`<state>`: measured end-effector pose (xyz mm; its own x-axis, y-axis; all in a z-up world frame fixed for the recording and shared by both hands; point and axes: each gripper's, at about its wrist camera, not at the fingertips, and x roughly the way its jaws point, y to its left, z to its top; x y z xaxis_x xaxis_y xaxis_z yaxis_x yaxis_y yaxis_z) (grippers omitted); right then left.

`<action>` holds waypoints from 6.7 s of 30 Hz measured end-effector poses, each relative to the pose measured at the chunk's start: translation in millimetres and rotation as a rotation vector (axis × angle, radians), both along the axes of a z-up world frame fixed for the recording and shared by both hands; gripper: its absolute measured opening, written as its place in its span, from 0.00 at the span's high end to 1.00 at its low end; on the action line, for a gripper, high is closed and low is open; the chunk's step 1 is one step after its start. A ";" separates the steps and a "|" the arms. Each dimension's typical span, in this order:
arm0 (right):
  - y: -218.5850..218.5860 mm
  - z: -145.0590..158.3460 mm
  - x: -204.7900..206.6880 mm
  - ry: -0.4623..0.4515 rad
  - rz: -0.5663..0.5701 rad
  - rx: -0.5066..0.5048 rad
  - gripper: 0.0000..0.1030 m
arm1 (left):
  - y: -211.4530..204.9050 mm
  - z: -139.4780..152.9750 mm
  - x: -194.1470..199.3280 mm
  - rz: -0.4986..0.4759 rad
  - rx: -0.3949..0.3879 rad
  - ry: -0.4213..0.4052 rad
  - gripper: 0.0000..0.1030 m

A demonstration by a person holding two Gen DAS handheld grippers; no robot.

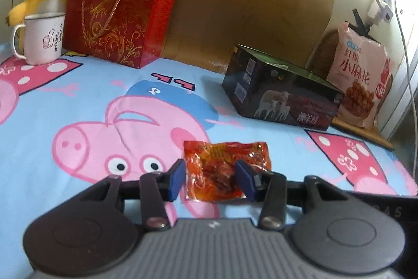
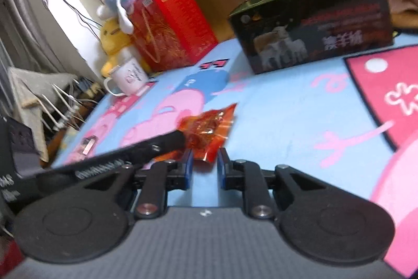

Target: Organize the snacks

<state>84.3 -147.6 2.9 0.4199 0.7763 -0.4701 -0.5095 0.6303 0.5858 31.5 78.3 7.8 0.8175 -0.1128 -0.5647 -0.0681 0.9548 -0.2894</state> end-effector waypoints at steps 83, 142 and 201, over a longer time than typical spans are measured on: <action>-54.2 -5.8 22.1 0.205 0.014 0.134 0.62 | 46.0 -14.9 -11.8 -0.167 -0.475 0.146 0.79; -113.3 31.6 -75.7 -0.125 -0.357 0.033 0.36 | -87.8 74.2 -23.6 -0.018 0.335 0.012 0.00; -123.2 36.2 -92.5 -0.116 -0.374 0.104 0.29 | -101.4 61.2 -34.2 0.037 0.593 -0.012 0.00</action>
<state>-8.2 -270.8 39.1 0.7280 0.6009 -0.3299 -0.3225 0.7249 0.6088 -2.7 -23.2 69.0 0.8216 0.2480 -0.5133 -0.1047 0.9508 0.2917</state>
